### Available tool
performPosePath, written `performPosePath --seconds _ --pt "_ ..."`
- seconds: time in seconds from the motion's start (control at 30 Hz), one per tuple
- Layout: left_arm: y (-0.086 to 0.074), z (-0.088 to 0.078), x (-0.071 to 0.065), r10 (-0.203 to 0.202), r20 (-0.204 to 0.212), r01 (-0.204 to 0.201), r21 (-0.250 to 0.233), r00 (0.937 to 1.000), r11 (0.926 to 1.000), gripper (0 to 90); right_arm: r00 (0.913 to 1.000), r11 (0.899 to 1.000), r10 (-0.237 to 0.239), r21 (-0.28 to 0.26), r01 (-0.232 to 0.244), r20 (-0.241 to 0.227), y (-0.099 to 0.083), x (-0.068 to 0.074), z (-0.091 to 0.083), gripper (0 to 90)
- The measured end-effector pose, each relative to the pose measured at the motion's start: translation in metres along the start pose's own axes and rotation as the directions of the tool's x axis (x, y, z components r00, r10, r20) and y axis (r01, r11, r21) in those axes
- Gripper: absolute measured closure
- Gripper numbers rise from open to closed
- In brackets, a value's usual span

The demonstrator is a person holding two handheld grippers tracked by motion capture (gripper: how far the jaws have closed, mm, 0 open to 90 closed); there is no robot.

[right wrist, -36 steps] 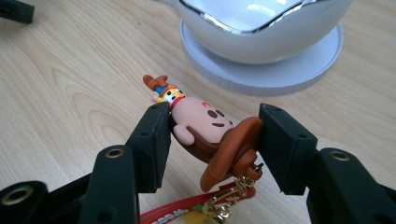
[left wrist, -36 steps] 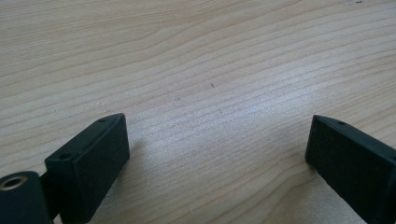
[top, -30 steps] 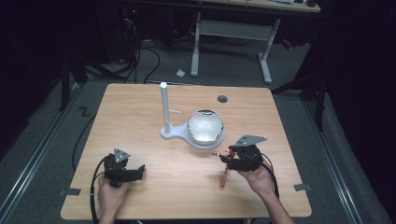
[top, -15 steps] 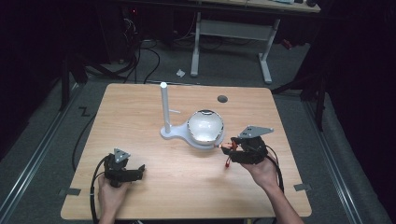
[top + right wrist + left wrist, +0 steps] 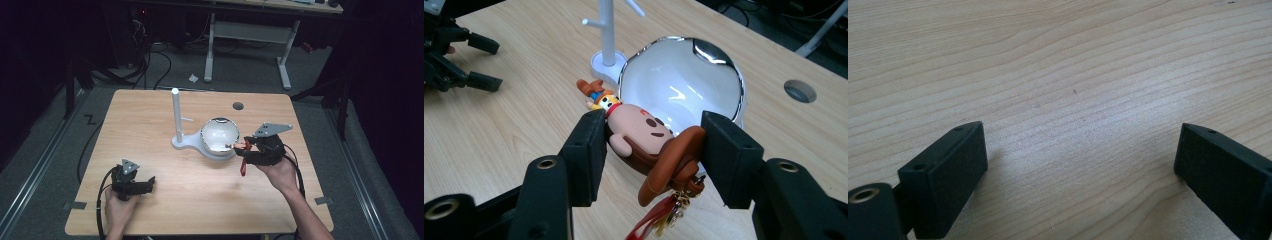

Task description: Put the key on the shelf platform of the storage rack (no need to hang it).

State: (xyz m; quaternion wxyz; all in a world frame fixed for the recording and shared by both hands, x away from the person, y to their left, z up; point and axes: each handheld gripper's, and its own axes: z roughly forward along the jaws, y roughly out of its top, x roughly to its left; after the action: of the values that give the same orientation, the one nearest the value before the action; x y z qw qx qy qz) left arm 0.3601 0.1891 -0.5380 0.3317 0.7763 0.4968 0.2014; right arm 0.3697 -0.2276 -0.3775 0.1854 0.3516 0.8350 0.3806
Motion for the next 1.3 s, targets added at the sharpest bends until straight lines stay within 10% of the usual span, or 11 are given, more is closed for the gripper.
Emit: performPosePath --seconds 1.3 --pt "0.000 0.000 0.000 -0.003 -0.002 0.003 -0.001 1.0000 1.0000 7.7 0.9989 0.998 -0.035 -0.046 0.034 -0.029 0.079 -0.011 0.022 46.0"
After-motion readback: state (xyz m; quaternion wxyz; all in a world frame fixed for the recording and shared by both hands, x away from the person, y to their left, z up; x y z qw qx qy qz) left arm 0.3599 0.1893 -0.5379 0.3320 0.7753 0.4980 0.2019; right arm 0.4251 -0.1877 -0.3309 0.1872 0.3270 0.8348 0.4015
